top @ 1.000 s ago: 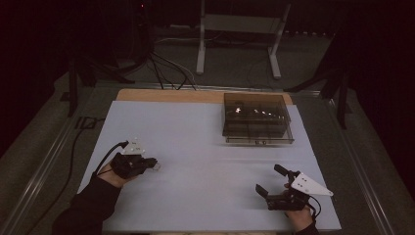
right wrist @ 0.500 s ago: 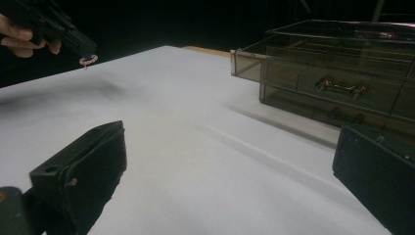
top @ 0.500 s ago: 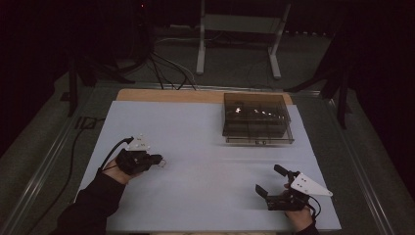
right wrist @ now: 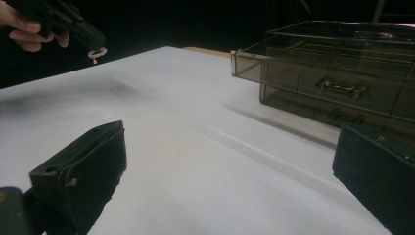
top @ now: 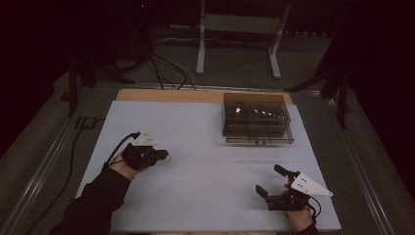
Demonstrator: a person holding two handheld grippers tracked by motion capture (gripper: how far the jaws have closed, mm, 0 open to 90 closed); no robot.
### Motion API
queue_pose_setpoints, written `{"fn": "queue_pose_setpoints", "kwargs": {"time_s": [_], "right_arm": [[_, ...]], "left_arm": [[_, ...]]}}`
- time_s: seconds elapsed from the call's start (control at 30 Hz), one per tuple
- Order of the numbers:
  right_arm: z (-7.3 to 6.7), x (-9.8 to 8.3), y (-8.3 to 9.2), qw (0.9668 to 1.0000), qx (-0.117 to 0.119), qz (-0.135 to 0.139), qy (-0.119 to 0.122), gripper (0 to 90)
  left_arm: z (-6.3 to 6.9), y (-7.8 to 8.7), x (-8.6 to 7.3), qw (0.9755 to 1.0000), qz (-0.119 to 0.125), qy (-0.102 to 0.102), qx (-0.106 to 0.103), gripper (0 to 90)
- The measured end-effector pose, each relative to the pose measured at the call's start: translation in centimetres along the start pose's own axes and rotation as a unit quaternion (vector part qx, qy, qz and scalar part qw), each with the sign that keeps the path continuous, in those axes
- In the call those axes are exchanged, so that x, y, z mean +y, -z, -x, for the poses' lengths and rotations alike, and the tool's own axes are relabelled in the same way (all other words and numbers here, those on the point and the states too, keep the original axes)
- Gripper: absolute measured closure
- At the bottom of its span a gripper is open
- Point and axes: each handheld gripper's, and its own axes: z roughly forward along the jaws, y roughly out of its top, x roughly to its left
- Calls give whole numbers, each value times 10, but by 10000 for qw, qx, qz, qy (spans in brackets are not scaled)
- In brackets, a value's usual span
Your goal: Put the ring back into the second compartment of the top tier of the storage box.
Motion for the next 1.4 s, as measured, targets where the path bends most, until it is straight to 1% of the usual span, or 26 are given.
{"fn": "queue_pose_setpoints", "kwargs": {"time_s": [0.07, 0.2, 0.43, 0.53, 0.63, 0.67, 0.93, 1.1, 1.23, 1.4], "right_arm": [[0, 0, 0, 10000, 4, -1, -4, 0], [0, 0, 0, 10000, 7, 3, -3, 0], [0, 0, 1, 10000, 6, 7, 4, 0], [0, 0, 1, 10000, 7, 15, 4, 0], [0, 0, 1, 10000, 7, 20, -5, 0], [0, 0, 1, 10000, 7, 19, -7, 0], [0, 0, 1, 10000, 25, 12, 0, 0], [0, 0, 1, 10000, 25, 18, -2, 0], [0, 0, 1, 10000, 25, 15, -1, 0], [0, 0, 1, 10000, 27, 16, -7, 0]], "left_arm": [[0, 0, 1, 10000, 9, -14, -2, 883], [3, -3, 9, 10000, 11, -95, -26, 883], [5, -7, 20, 9999, 67, -131, -52, 883], [6, -9, 24, 9998, 71, -178, -87, 883], [7, -11, 28, 9997, 82, -183, -121, 883], [7, -12, 30, 9996, 83, -218, -125, 883], [8, -12, 40, 9994, 193, -230, -149, 883], [8, -14, 47, 9993, 263, -200, -191, 883], [10, -17, 54, 9991, 268, -249, -235, 883], [15, -23, 64, 9986, 274, -356, -279, 883]]}}
